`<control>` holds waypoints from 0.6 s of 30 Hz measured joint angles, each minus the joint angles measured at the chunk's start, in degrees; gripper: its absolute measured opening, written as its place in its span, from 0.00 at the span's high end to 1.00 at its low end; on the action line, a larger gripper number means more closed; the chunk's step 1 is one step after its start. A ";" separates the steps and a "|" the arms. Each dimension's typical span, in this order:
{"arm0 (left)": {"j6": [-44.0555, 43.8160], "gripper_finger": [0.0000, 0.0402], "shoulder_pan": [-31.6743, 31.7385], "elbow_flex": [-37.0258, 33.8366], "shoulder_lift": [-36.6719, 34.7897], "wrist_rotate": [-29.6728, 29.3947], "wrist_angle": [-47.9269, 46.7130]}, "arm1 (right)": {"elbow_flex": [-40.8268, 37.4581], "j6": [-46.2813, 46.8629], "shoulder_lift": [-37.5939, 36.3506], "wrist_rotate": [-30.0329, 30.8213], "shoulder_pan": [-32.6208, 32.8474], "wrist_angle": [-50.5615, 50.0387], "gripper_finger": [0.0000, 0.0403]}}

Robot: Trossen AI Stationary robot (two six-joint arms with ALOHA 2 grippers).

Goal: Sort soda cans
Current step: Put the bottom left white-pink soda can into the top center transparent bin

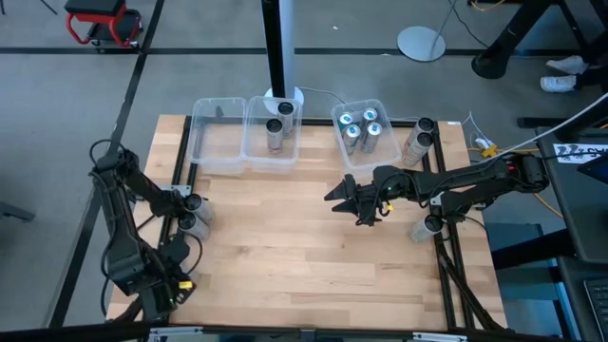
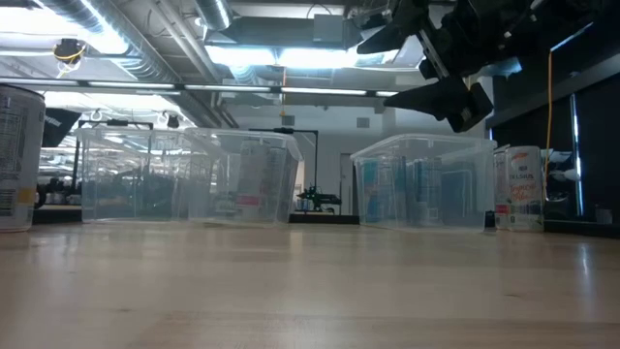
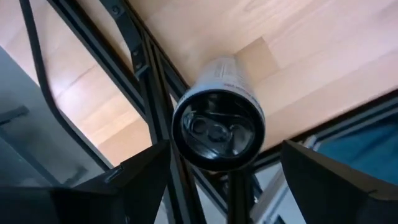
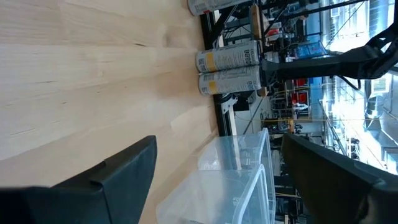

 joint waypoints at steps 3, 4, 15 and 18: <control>-1.10 0.27 -0.19 0.10 -0.63 -0.02 -2.08 | 0.00 0.01 0.00 -0.01 0.00 0.03 0.15; -1.13 0.27 -0.41 0.11 -0.63 -0.03 -3.39 | 0.00 -0.01 0.00 0.00 0.00 -0.01 0.15; -2.91 0.27 -2.01 -0.72 -0.63 -4.10 -0.95 | 0.00 -0.01 0.00 0.01 0.00 -0.45 0.15; -3.31 0.27 -2.45 -0.72 -0.63 -4.98 -0.53 | 0.00 0.56 0.00 -0.01 0.02 -0.46 0.15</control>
